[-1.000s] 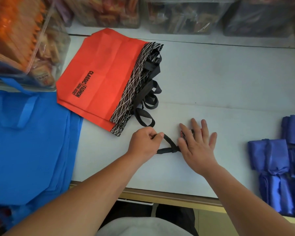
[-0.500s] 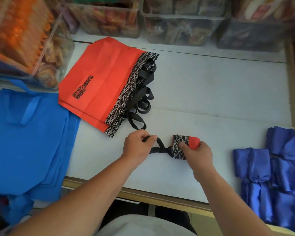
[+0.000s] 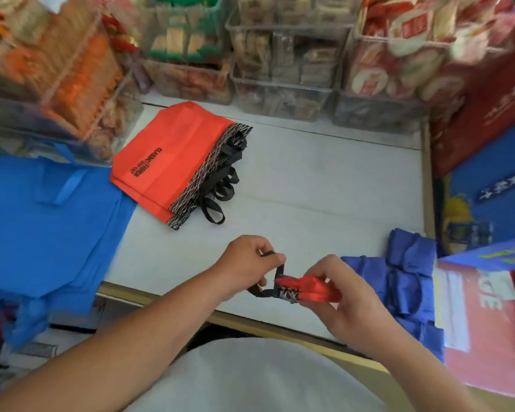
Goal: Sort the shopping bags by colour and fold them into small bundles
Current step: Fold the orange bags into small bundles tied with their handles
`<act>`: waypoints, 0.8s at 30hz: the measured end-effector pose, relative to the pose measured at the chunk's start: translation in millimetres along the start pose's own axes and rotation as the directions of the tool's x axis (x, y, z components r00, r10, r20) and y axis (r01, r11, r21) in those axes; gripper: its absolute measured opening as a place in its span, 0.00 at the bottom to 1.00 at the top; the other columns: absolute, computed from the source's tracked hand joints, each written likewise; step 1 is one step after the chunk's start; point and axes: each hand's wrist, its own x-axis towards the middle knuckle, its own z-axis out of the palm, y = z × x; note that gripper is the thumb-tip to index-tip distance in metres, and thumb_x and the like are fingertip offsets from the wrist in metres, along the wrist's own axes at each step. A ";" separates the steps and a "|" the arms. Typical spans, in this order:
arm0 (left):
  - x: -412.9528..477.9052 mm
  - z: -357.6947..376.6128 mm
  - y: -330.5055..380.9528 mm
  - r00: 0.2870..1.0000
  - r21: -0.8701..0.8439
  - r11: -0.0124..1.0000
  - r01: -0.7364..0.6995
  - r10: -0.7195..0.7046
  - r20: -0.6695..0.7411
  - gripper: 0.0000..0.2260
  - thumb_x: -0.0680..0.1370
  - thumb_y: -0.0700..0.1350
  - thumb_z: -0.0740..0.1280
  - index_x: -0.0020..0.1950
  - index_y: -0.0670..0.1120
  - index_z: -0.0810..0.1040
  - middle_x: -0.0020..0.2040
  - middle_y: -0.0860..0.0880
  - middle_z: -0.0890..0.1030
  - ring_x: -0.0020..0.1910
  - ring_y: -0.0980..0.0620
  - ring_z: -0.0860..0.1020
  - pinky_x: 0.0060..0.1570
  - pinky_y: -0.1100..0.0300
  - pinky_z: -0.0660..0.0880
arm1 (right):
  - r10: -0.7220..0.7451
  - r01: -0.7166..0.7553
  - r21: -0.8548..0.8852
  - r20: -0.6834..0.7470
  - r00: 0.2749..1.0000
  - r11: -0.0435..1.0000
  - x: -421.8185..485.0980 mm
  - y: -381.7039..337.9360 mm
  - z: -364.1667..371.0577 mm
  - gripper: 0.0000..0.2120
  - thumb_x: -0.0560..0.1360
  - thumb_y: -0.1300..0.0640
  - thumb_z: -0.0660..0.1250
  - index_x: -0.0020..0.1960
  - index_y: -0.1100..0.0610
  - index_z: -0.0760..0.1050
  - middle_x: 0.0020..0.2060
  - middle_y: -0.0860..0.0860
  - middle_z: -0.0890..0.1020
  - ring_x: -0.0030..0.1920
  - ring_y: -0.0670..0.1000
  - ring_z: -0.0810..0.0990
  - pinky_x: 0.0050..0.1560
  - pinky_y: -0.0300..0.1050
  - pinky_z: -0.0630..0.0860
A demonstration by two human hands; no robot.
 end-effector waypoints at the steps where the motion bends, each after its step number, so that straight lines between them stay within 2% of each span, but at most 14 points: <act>1: -8.2 7.0 10.9 1.000 0.023 1.000 -0.021 0.020 0.013 0.11 0.77 0.51 0.74 0.45 0.44 0.81 0.35 0.48 0.79 0.30 0.52 0.80 0.29 0.59 0.76 | -0.061 0.060 -0.038 -0.024 0.998 0.997 -3.5 -3.1 -4.5 0.13 0.74 0.60 0.77 0.51 0.47 0.76 0.44 0.44 0.79 0.43 0.51 0.79 0.41 0.41 0.74; 3: -25.3 17.2 32.4 0.995 -0.038 0.998 -0.046 0.049 0.083 0.10 0.79 0.50 0.72 0.48 0.43 0.80 0.38 0.46 0.80 0.31 0.51 0.80 0.30 0.58 0.78 | -0.118 0.109 -0.096 -0.098 0.988 0.989 -7.5 -6.1 -10.3 0.12 0.72 0.58 0.79 0.48 0.48 0.78 0.42 0.43 0.77 0.42 0.51 0.78 0.40 0.43 0.73; 5: -42.4 22.3 49.2 0.984 -0.120 0.991 -0.054 0.073 0.164 0.08 0.81 0.49 0.70 0.52 0.43 0.80 0.41 0.46 0.81 0.33 0.48 0.82 0.36 0.51 0.83 | -0.079 0.066 -0.080 -0.171 0.982 0.995 -12.0 -5.1 -13.5 0.13 0.70 0.56 0.81 0.47 0.46 0.78 0.44 0.42 0.76 0.43 0.51 0.78 0.40 0.43 0.73; 7: -55.4 25.9 59.7 0.973 -0.133 0.989 -0.071 0.098 0.211 0.08 0.83 0.49 0.67 0.54 0.45 0.80 0.43 0.47 0.81 0.35 0.47 0.83 0.43 0.48 0.83 | -0.044 0.037 -0.034 -0.221 0.974 0.999 -16.6 -6.3 -15.9 0.15 0.68 0.55 0.82 0.47 0.44 0.79 0.50 0.42 0.76 0.50 0.50 0.79 0.43 0.42 0.76; 10: -70.1 28.9 69.0 0.961 -0.141 0.985 -0.100 0.133 0.242 0.11 0.85 0.51 0.61 0.54 0.48 0.81 0.45 0.47 0.82 0.42 0.52 0.81 0.51 0.50 0.82 | -0.107 0.099 -0.047 -0.249 0.963 0.994 -18.8 -14.6 -19.9 0.13 0.70 0.58 0.81 0.49 0.49 0.80 0.56 0.40 0.80 0.64 0.49 0.78 0.55 0.41 0.77; 11: -73.8 29.2 71.3 0.960 -0.145 0.982 -0.117 0.150 0.238 0.11 0.85 0.51 0.61 0.54 0.50 0.82 0.48 0.47 0.83 0.45 0.52 0.80 0.55 0.50 0.81 | -0.119 0.118 -0.020 -0.243 0.963 0.993 -19.9 -17.4 -20.4 0.13 0.71 0.61 0.80 0.50 0.51 0.80 0.56 0.40 0.81 0.64 0.48 0.79 0.56 0.41 0.77; 14: -82.9 31.9 73.6 0.964 -0.152 0.976 -0.153 0.181 0.194 0.11 0.85 0.51 0.63 0.54 0.52 0.85 0.55 0.46 0.83 0.49 0.50 0.82 0.58 0.51 0.80 | -0.102 0.116 0.049 -0.227 0.968 0.992 -22.3 -20.4 -20.5 0.15 0.73 0.67 0.77 0.53 0.52 0.78 0.54 0.38 0.83 0.53 0.47 0.84 0.49 0.40 0.80; 17: -87.8 37.3 71.2 0.971 -0.142 0.964 -0.225 0.235 0.053 0.08 0.82 0.51 0.67 0.51 0.52 0.85 0.49 0.50 0.84 0.48 0.49 0.84 0.50 0.61 0.80 | -0.094 0.107 0.048 -0.219 0.971 0.993 -23.9 -21.1 -22.8 0.12 0.73 0.68 0.76 0.52 0.58 0.78 0.49 0.36 0.84 0.49 0.44 0.86 0.46 0.36 0.79; 19: -90.5 39.3 69.7 0.974 -0.173 0.960 -0.221 0.227 0.012 0.09 0.81 0.54 0.69 0.50 0.50 0.85 0.45 0.50 0.86 0.46 0.50 0.85 0.46 0.66 0.79 | -0.059 0.070 0.048 -0.196 0.979 0.996 -24.1 -24.0 -27.9 0.11 0.74 0.67 0.76 0.52 0.59 0.77 0.46 0.36 0.85 0.46 0.41 0.86 0.44 0.32 0.77; 22: -92.3 43.4 66.7 0.983 -0.191 0.968 -0.163 0.177 0.059 0.14 0.77 0.58 0.73 0.51 0.48 0.85 0.45 0.49 0.87 0.46 0.52 0.86 0.52 0.60 0.81 | 0.007 -0.003 0.028 -0.152 0.988 1.000 -25.3 -26.3 -33.1 0.14 0.75 0.61 0.76 0.54 0.51 0.74 0.45 0.40 0.85 0.45 0.46 0.86 0.41 0.41 0.80; 24: -93.3 44.1 67.0 0.987 -0.226 0.968 -0.105 0.129 0.095 0.13 0.77 0.55 0.74 0.53 0.46 0.85 0.46 0.48 0.87 0.46 0.52 0.86 0.56 0.56 0.82 | 0.066 -0.061 0.044 -0.126 0.990 0.997 -26.6 -29.9 -35.5 0.18 0.75 0.57 0.76 0.55 0.44 0.70 0.47 0.42 0.83 0.46 0.49 0.86 0.42 0.48 0.82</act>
